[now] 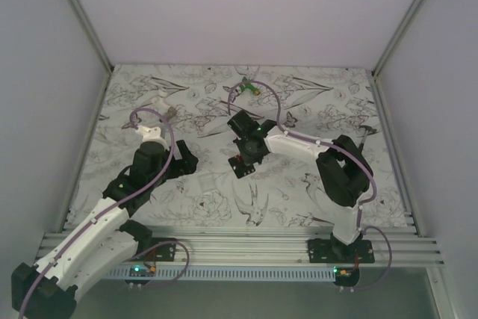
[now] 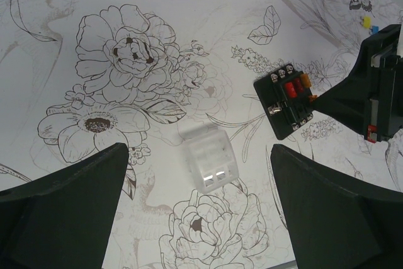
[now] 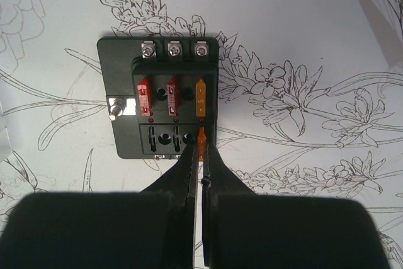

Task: Snap on the fuse box
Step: Install the fuse at the fuse box base.

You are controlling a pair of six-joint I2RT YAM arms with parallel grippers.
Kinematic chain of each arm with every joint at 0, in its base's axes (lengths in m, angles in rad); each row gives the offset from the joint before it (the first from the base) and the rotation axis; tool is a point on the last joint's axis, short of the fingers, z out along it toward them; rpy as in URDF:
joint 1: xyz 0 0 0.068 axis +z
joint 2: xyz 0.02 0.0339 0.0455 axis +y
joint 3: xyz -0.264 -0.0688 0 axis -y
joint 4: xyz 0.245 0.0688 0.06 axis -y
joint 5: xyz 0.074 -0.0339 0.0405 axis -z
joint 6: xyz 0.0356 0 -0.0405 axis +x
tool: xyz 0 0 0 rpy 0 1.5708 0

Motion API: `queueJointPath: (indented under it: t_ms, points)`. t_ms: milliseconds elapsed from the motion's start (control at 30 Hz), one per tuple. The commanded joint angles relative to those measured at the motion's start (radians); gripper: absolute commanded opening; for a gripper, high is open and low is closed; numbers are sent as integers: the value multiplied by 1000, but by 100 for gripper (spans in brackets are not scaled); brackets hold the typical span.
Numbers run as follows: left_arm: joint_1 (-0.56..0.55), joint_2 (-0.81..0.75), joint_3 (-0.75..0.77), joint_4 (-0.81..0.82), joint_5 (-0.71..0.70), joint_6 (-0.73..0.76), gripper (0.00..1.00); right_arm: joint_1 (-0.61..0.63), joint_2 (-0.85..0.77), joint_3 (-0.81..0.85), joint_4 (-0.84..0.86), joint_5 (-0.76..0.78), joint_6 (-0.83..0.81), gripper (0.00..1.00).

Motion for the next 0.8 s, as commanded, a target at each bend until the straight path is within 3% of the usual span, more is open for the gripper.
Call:
queueJointPath:
  t_ms: [0,333,767]
  points:
    - [6,-1,20,-23,2,-4,100,-7,60,19,-95,-14,-18,0]
    - [6,-1,22,-22,1,-3,100,-6,-26,-92,-297,-19,-52,0]
    - [6,-3,20,-23,2,-3,100,-6,168,-81,-196,-53,-68,0]
